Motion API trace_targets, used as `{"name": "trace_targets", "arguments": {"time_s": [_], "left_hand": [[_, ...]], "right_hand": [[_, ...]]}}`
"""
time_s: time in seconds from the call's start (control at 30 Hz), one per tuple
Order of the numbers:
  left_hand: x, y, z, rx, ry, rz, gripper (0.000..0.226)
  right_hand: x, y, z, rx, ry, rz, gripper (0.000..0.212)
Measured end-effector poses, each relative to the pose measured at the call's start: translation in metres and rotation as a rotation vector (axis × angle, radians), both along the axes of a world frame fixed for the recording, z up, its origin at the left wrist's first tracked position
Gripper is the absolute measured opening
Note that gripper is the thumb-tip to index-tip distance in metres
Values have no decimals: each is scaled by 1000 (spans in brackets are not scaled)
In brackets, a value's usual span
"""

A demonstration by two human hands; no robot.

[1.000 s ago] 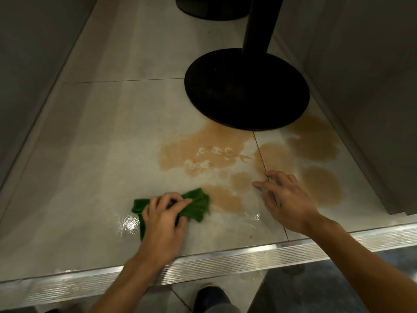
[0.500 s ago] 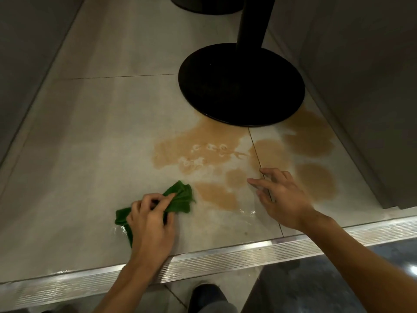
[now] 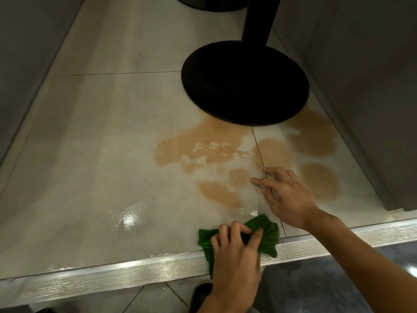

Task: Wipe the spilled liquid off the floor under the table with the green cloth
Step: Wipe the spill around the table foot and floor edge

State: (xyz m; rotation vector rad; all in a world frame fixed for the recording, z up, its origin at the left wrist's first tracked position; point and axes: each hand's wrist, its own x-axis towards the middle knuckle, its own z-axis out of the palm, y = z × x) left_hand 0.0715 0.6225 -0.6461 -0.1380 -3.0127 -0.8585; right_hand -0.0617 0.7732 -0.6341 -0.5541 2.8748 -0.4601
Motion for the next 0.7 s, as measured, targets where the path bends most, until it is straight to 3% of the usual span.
{"name": "trace_targets", "arguments": {"time_s": [0.23, 0.5, 0.7], "left_hand": [[3, -66, -12, 9, 102, -112, 71], [-28, -201, -19, -23, 109, 188, 40], [-23, -170, -18, 28, 106, 213, 39]], "right_hand": [[-5, 3, 0, 3, -13, 31, 49], [-2, 1, -1, -7, 44, 15, 43], [-1, -4, 4, 33, 4, -11, 48]]}}
